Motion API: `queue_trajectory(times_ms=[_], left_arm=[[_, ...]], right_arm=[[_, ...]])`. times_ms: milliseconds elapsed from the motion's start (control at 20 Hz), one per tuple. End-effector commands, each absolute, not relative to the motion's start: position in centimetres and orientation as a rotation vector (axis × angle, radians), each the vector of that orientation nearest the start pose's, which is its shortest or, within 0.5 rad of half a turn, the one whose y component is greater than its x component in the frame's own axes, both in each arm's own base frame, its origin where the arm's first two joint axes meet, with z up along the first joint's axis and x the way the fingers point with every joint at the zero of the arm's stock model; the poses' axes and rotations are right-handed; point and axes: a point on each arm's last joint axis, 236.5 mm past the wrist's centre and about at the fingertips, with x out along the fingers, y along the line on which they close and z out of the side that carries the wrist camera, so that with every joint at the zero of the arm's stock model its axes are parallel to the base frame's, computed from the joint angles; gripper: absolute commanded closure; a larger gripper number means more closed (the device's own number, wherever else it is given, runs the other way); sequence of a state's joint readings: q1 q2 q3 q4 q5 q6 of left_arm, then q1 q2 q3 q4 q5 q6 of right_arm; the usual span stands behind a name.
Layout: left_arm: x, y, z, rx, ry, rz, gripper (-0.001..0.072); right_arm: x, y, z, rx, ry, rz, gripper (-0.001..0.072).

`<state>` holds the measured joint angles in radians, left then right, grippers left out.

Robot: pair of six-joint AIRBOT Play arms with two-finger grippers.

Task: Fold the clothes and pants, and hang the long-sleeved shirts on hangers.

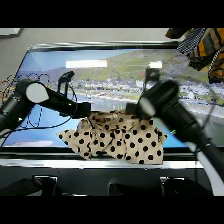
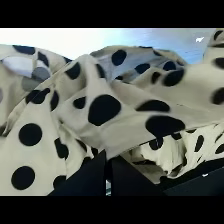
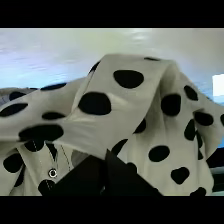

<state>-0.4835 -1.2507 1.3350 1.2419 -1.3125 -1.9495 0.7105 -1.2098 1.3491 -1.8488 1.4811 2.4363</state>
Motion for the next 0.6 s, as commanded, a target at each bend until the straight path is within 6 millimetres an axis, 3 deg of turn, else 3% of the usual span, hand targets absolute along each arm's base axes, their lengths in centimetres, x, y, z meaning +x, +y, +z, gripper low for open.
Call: queue_trajectory(times_ms=[0, 300, 400, 450, 500, 550], left_arm=[[30.7, -25.8, 6.8, -0.293, 1.377, -0.405, 0.0690], [31.2, -25.3, 6.4, -0.239, 1.350, -0.384, 0.0689], [31.7, -25.5, 6.6, -0.250, 1.326, -0.388, 0.0649], [32.0, -25.6, 6.8, -0.257, 1.313, -0.391, 0.0485], [32.3, -25.4, 6.9, -0.259, 1.307, -0.391, 0.0259], [32.8, -24.7, 7.3, -0.264, 1.302, -0.386, 0.0112]], right_arm=[[28.3, 18.1, 4.1, 0.084, 1.185, -0.269, 0.0695], [29.9, 16.3, 5.0, 0.142, 1.140, -0.298, 0.0695], [30.6, 16.9, 5.3, 0.174, 1.149, -0.228, 0.0695], [30.6, 17.9, 5.2, 0.181, 1.164, -0.166, 0.0695], [30.7, 18.6, 5.2, 0.156, 1.166, -0.114, 0.0695], [30.6, 19.0, 5.2, 0.133, 1.174, -0.075, 0.0695]])
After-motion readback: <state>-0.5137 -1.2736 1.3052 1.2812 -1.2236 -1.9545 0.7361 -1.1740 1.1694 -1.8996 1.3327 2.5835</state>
